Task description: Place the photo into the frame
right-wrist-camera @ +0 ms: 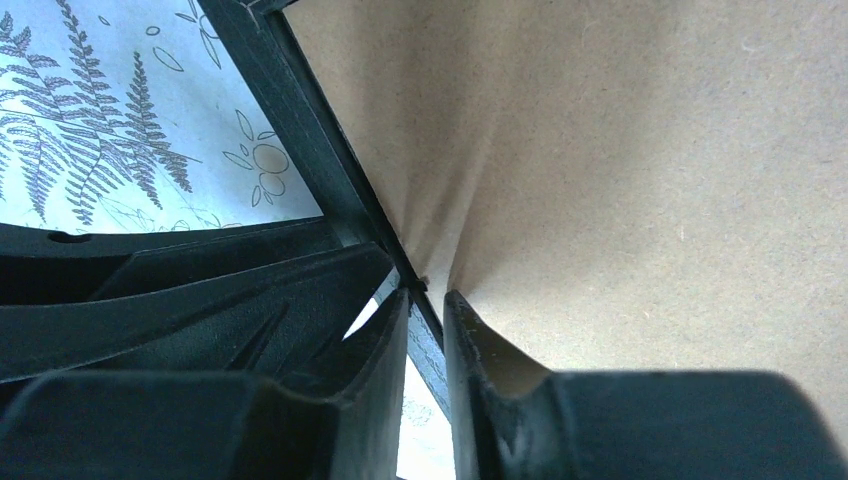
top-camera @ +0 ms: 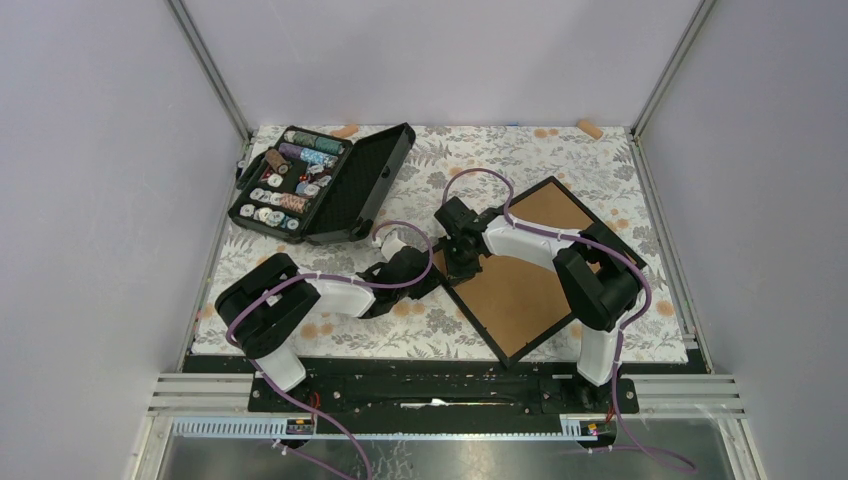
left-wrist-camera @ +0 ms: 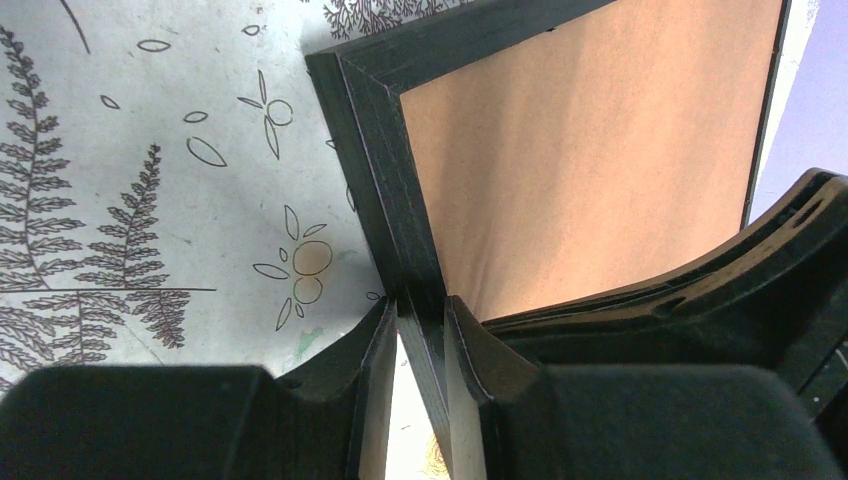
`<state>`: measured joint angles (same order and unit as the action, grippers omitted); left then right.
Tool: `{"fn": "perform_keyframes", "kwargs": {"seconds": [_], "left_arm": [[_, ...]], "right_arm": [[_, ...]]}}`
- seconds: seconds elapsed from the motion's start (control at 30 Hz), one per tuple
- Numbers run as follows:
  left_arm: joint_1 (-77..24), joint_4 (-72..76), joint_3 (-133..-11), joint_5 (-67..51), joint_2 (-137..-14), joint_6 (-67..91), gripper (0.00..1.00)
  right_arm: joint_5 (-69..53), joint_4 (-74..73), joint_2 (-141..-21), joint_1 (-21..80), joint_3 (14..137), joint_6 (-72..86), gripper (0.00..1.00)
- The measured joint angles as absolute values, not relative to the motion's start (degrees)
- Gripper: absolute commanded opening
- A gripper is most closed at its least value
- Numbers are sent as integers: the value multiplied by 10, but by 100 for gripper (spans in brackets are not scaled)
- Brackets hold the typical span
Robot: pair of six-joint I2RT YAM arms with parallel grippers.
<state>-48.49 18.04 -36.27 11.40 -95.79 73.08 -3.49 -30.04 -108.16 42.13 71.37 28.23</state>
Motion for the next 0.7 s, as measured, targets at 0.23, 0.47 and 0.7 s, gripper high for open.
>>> {"fn": "perform_keyframes", "kwargs": {"seconds": [0.23,0.47,0.7], "left_arm": [[-485,180,-363,114,-958,731,25],[-485,180,-362,114,-958,731,24],[-485,180,-362,114,-958,731,24]], "right_arm": [[-40,-293,-1079,420,710,283,15],[-42,-293,-1079,420,711,283,12],[-26,-309,-1079,418,717,280,21]]}}
